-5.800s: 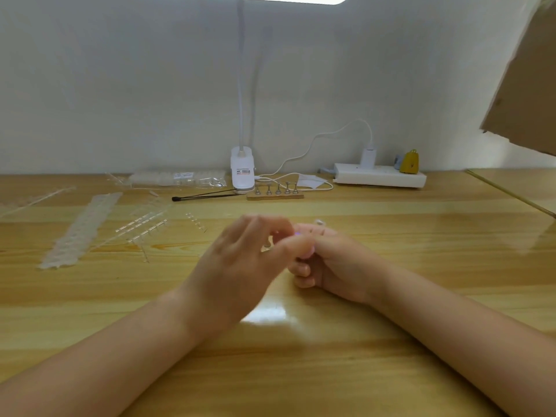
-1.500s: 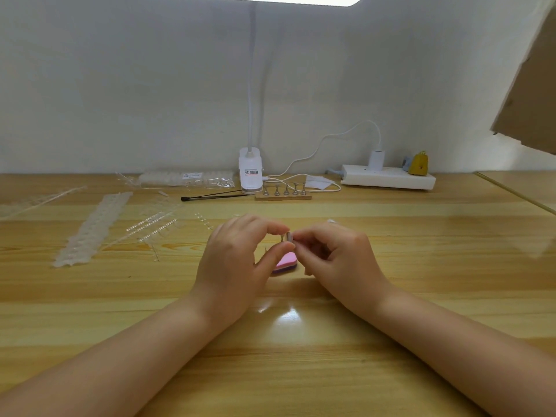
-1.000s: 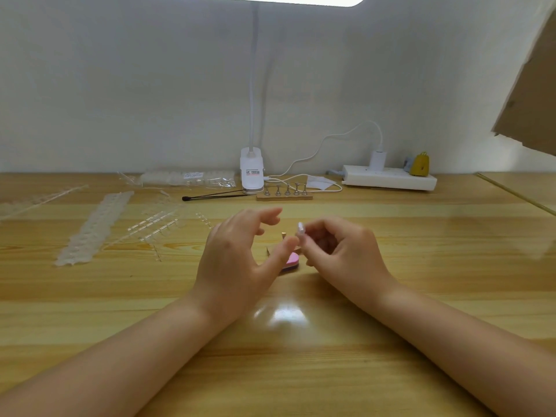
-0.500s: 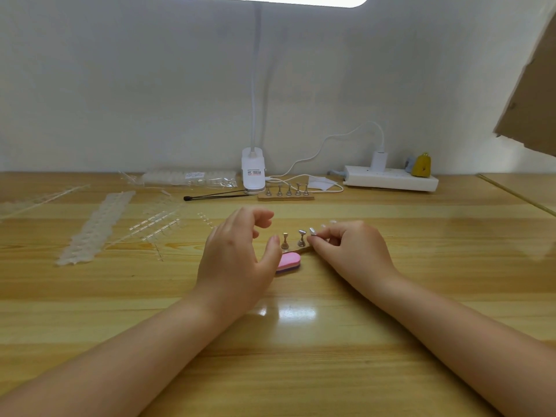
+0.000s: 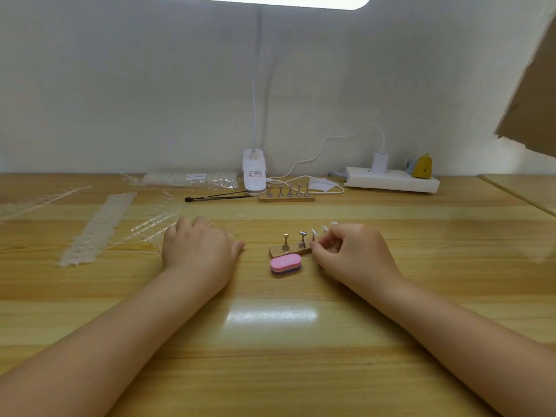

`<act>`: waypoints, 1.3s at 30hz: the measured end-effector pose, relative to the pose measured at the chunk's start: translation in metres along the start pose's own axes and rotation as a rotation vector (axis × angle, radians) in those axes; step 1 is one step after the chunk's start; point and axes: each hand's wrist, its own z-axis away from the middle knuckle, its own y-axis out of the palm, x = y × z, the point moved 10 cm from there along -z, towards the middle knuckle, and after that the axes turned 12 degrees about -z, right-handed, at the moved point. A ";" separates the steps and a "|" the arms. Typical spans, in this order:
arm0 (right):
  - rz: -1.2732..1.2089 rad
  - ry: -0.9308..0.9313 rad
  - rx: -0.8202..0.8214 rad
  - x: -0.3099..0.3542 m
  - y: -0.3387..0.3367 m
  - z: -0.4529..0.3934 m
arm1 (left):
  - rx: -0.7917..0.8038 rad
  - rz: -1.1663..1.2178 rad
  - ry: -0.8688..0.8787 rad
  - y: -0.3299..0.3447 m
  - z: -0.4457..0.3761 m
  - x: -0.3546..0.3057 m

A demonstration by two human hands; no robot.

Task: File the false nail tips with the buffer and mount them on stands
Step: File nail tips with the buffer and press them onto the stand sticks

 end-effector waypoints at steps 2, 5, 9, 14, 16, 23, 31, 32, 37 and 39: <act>-0.014 0.014 -0.010 0.000 -0.001 0.002 | -0.059 0.009 0.021 -0.006 0.000 -0.001; -0.032 0.016 -0.024 0.003 -0.004 0.003 | -0.157 0.062 0.053 -0.014 0.002 -0.003; -0.079 -0.030 -0.031 0.015 -0.006 0.008 | -0.205 0.182 0.065 -0.018 0.003 -0.003; -0.099 -0.067 0.020 0.024 -0.001 0.013 | -0.213 0.231 0.045 -0.018 0.002 0.000; -0.087 -0.077 0.039 0.025 0.001 0.014 | -0.115 0.179 0.020 -0.011 -0.004 0.004; -0.096 -0.081 0.043 0.024 0.001 0.014 | 0.265 0.338 0.087 0.020 -0.013 0.003; -0.098 -0.119 0.042 0.027 0.002 0.014 | 0.233 0.378 0.081 0.018 -0.013 0.003; -0.099 -0.119 0.043 0.027 0.002 0.014 | 0.225 0.385 0.079 0.016 -0.012 0.003; -0.099 -0.123 0.055 0.027 0.003 0.014 | 0.204 0.411 0.095 0.012 -0.012 0.000; -0.101 -0.122 0.059 0.027 0.004 0.014 | 0.185 0.445 0.113 0.011 -0.012 -0.002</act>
